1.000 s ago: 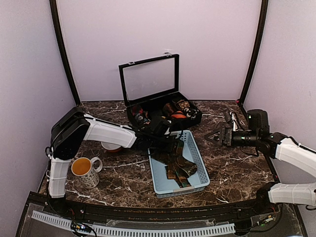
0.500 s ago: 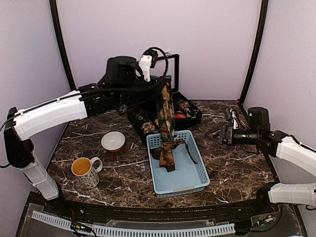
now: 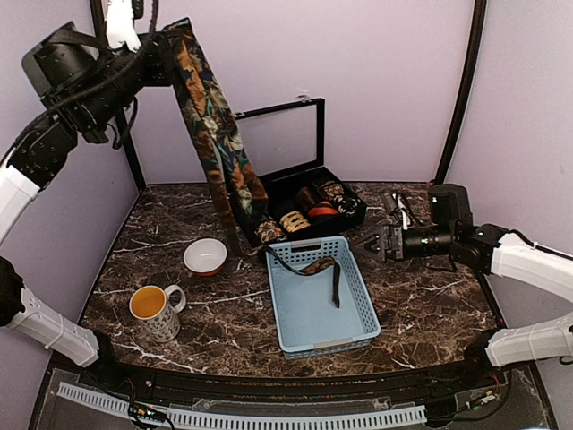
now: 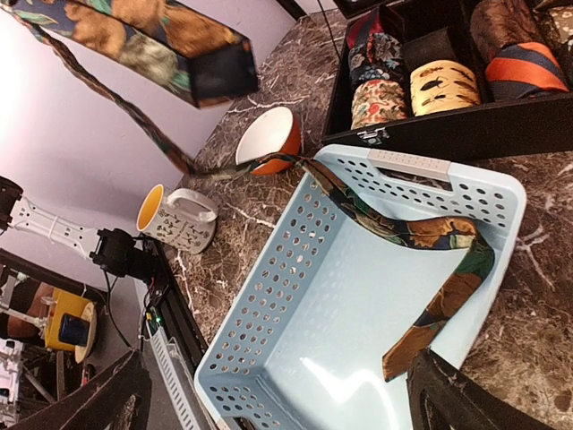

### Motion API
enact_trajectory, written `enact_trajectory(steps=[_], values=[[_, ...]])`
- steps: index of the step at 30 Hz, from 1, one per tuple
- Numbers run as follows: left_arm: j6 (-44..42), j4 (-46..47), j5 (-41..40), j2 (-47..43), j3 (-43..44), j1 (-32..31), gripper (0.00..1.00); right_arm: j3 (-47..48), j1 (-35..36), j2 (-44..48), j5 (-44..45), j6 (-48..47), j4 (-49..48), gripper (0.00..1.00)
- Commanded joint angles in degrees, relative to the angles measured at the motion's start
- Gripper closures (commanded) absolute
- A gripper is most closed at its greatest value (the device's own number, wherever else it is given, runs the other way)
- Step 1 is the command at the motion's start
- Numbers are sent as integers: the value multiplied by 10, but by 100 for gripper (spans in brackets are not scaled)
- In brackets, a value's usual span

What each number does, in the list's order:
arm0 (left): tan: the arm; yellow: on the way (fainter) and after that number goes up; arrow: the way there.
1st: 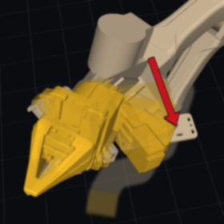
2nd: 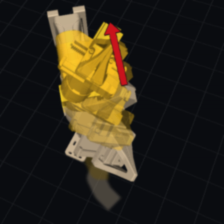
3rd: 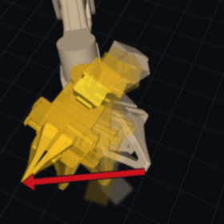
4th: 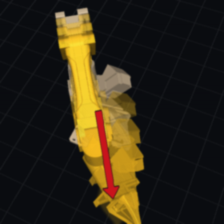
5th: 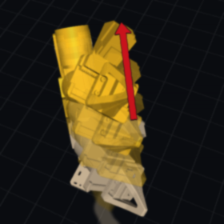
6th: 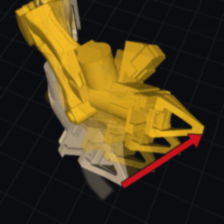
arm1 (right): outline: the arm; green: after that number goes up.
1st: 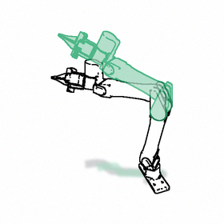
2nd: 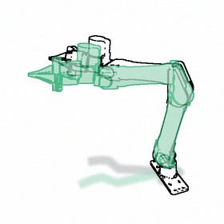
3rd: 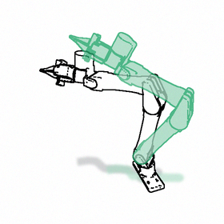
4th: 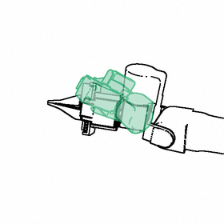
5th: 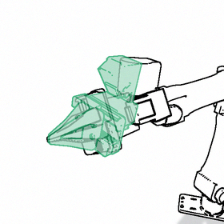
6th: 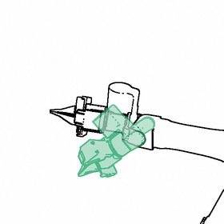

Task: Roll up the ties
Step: Pick up the tie from the bin.

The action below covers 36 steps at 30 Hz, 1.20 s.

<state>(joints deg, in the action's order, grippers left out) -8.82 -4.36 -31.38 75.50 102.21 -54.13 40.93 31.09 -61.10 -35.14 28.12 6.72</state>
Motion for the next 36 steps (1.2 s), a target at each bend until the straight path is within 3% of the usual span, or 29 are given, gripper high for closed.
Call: enact_trajectory(steps=[1, 8, 16, 21, 29, 36], values=[[-95, 52, -55, -40, 64, 4, 100, 34, 41, -32, 22, -5, -29, 1], [-104, 3, -33, -35, 154, 4, 100, 79, 140, -110, 77, -8, -37, 4], [-4, -105, 98, -23, 104, 4, 100, 149, 187, -207, 116, -15, -65, 5], [18, -87, 151, -30, 61, 4, 100, 212, 219, -283, 155, -44, -76, 5], [11, -87, 170, -26, 98, 4, 100, 341, 275, -420, 246, -170, -21, 3], [-5, -74, 170, -34, 102, 4, 100, 357, 287, -460, 200, -212, -51, 3]])
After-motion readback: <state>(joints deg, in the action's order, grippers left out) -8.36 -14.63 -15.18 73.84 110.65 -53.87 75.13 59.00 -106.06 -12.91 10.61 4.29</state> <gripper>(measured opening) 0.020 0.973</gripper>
